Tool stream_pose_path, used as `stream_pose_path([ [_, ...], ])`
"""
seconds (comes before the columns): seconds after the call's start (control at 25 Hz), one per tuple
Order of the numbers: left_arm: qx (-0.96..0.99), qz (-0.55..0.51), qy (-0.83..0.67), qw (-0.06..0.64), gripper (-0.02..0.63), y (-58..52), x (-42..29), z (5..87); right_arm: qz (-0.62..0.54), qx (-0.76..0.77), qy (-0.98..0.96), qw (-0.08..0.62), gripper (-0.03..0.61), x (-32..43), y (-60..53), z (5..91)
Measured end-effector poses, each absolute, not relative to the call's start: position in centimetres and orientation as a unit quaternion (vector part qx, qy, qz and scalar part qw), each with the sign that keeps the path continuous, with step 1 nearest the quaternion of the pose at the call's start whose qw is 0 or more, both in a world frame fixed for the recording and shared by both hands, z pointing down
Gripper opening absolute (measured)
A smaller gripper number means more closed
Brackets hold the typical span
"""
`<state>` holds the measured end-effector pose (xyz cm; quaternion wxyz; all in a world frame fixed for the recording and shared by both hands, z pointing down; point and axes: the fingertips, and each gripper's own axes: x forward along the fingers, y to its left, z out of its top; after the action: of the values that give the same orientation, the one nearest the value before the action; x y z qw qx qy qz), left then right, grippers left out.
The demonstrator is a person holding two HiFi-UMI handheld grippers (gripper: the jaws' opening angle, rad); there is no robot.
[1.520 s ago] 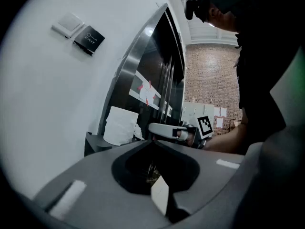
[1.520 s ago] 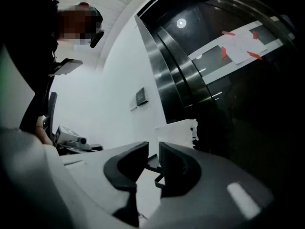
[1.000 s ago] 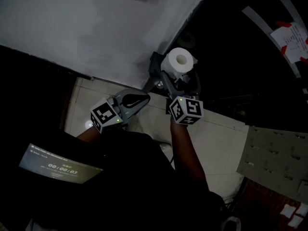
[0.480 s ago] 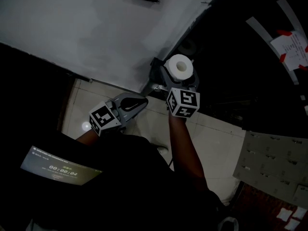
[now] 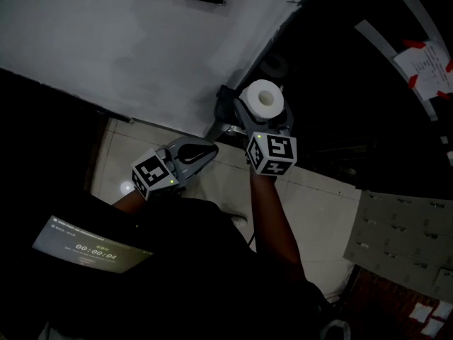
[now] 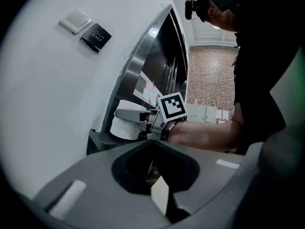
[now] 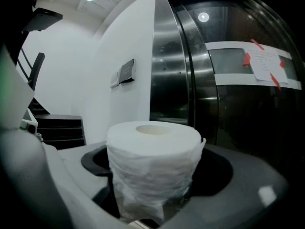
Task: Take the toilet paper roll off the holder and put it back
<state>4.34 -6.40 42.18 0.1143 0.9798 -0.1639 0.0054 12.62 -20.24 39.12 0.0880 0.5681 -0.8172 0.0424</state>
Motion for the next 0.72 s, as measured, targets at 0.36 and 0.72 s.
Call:
stream_pose_path([
  [0.36, 0.982, 0.008, -0.15, 0.112, 0.0, -6.2, 4.9, 41.9, 0.047, 0.586, -0.805, 0.077, 0.465, 16.2, -19.2, 37.6],
  [0.72, 0.984, 0.014, -0.14, 0.114, 0.0, -5.9, 5.1, 41.9, 0.063, 0.634, -0.766, 0.086, 0.465, 23.9, -18.6, 39.0],
])
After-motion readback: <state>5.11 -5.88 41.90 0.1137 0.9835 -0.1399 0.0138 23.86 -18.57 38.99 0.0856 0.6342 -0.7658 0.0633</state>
